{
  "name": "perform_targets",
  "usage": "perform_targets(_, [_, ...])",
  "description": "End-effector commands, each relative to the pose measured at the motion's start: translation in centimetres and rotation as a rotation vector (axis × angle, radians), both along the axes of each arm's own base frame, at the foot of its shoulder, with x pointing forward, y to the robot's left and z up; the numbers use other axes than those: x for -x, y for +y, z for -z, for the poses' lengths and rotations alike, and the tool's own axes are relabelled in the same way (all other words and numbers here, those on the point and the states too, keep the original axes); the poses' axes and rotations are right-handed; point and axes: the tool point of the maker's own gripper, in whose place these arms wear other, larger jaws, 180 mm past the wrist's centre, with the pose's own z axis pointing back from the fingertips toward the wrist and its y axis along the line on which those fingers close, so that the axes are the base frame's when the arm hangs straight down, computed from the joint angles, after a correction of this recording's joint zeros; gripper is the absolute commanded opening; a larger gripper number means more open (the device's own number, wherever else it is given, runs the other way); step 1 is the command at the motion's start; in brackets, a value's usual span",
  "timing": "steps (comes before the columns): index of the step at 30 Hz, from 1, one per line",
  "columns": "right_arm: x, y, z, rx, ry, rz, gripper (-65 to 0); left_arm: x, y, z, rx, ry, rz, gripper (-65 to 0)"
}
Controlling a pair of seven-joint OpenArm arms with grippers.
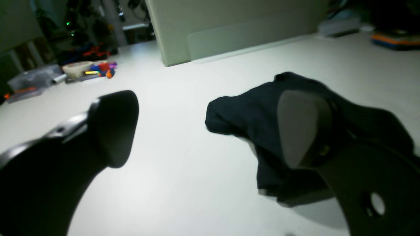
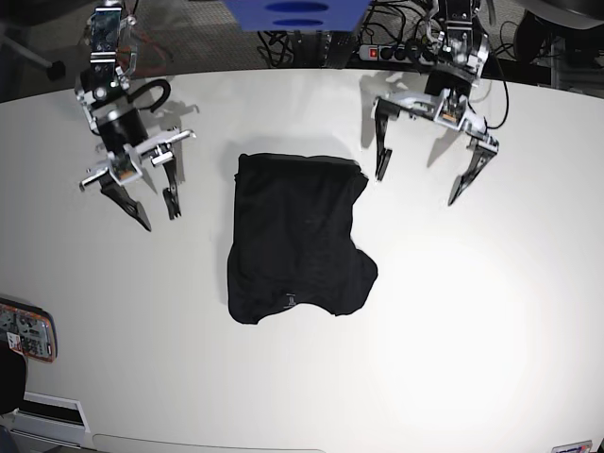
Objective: Fold the T-shirt properly
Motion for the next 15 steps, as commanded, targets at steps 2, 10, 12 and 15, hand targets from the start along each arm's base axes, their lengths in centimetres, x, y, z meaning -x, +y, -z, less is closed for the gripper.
perform_targets(2, [0.9, -2.0, -1.8, -0.047, -0.121, 0.035, -37.9, 0.9, 0.8, -0.9, 0.035, -0.068, -0.017, 0.0])
perform_targets(10, [5.9, -6.8, -3.3, -0.139, -0.351, 0.134, -37.9, 2.4, 1.4, 0.8, 0.019, 0.01, -0.008, 0.0])
perform_targets(12, [7.7, -7.5, -3.0, -0.156, -0.371, 0.151, -37.9, 2.7, 1.5, 1.0, 0.016, 0.021, -0.006, 0.0])
perform_targets(15, [9.3, -8.1, -2.2, -0.157, -0.346, 0.174, -37.9, 3.7, 1.4, 1.4, 0.014, 0.048, -0.004, 0.0])
